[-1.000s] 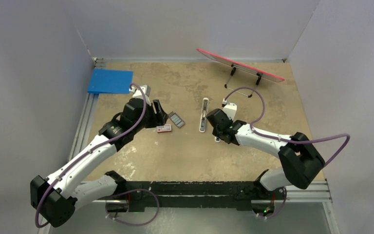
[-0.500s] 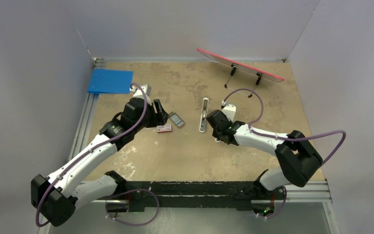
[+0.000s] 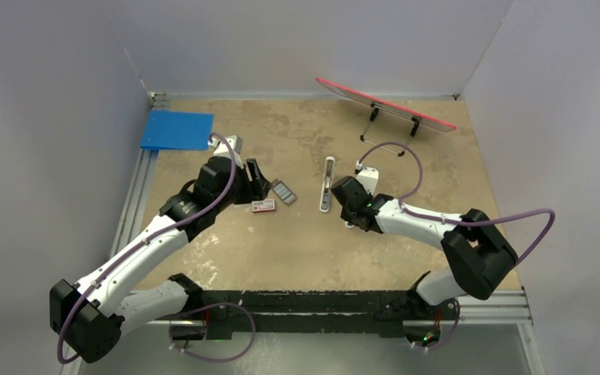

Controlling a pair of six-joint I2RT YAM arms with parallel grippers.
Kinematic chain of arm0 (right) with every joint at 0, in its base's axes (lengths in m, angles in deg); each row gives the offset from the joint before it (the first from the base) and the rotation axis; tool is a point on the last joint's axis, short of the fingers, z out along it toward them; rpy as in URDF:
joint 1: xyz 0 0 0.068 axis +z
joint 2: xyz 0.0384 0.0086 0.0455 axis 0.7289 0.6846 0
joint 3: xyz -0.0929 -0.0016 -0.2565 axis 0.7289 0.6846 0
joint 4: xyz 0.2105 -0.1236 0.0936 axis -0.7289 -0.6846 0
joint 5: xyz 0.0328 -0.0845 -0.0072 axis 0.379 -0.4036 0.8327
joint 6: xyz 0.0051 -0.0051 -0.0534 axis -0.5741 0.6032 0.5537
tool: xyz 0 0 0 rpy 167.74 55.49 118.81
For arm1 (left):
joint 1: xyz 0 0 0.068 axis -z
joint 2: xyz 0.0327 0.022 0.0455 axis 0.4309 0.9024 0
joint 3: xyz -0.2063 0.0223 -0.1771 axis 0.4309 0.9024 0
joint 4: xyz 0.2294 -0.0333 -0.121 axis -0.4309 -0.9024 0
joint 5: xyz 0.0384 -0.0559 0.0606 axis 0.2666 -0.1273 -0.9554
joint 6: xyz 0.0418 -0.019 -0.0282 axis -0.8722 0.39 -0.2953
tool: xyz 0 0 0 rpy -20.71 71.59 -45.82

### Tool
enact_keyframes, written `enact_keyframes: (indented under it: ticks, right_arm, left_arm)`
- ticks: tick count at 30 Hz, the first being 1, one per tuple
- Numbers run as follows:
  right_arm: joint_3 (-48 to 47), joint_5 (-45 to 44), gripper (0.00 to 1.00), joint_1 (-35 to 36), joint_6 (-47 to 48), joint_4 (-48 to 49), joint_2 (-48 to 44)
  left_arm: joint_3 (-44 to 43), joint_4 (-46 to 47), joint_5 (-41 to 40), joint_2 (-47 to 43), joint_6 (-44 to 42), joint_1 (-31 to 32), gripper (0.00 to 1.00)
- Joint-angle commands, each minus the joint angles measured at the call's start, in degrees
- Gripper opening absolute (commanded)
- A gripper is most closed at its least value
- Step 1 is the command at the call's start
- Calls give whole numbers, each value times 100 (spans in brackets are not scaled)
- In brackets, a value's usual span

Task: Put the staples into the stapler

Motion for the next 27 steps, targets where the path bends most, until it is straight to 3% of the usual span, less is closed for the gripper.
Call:
enact_keyframes:
  ticks: [1,16,27]
  right_arm:
    - [84,31,22,-15,-51,7,-22]
    - [-308,-43,33,-20,-22,-204,-357]
    - [-475,-25,24,-19,95,158,100]
  left_arm:
    - [-29,213,47,-17,76,-45,59]
    - [-21,217,48,-15,88,-52,59]
    - [-22,216,37,-32,79,-40,59]
